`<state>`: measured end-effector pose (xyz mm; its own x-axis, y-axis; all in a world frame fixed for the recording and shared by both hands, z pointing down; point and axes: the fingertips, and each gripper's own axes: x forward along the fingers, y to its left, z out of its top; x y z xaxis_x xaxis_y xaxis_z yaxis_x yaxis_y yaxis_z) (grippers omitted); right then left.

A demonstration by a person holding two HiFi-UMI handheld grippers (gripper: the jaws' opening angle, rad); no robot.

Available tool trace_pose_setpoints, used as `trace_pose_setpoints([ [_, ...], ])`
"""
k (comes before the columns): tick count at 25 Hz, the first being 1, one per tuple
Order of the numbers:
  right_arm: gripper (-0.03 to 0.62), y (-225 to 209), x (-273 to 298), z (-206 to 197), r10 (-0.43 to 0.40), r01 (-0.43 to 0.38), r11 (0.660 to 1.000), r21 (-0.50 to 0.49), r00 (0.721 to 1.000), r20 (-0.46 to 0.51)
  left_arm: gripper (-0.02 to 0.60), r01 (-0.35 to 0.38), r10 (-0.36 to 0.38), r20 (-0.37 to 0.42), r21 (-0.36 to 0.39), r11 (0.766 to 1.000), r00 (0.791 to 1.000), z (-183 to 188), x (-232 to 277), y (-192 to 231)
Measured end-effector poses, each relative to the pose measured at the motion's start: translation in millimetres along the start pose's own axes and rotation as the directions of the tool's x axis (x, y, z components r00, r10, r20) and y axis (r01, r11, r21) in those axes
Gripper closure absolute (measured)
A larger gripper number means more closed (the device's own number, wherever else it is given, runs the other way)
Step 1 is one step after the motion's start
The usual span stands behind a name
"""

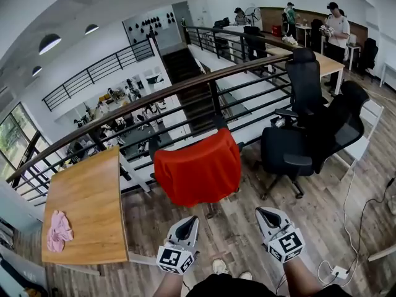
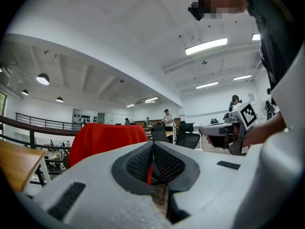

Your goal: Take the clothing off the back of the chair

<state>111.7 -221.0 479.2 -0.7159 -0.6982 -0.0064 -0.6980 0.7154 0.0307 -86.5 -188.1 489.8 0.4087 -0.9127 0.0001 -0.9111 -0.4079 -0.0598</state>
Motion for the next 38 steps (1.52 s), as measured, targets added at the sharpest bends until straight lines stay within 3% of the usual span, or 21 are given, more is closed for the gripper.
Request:
trace_pose_setpoints([
  [16, 0.591, -11, 129, 5, 0.084, -0.085, 0.996, -0.039, 0.996, -0.017, 0.565, -0.113, 0.113, 0.015, -0.027, 0.993, 0.993, -11, 33, 113],
  [23, 0.591, -36, 177, -1, 0.052, -0.053, 0.998, -0.037, 0.998, -0.035, 0.565, -0.145, 0.145, 0.016, -0.032, 0.989, 0.989, -18, 53, 163],
  [28, 0.591, -56, 204, 4, -0.028, 0.027, 0.998, -0.050, 0.999, -0.025, 0.561, -0.189, 0.189, 0.002, -0.039, 0.981, 0.982, -21, 58, 202],
  [29, 0.580, -60, 207, 5, -0.039, 0.038, 0.998, -0.050, 0.999, -0.024, 0.533, -0.194, 0.194, -0.003, -0.041, 0.980, 0.981, -21, 59, 207],
  [31, 0.474, -69, 213, 6, -0.054, 0.053, 0.998, -0.041, 0.998, -0.016, 0.460, -0.206, 0.206, -0.012, -0.042, 0.978, 0.978, -24, 62, 215],
  [38, 0.325, -107, 221, 4, -0.131, 0.131, 0.991, 0.010, 0.991, 0.019, 0.274, -0.300, 0.297, -0.062, -0.054, 0.952, 0.953, -36, 66, 245],
])
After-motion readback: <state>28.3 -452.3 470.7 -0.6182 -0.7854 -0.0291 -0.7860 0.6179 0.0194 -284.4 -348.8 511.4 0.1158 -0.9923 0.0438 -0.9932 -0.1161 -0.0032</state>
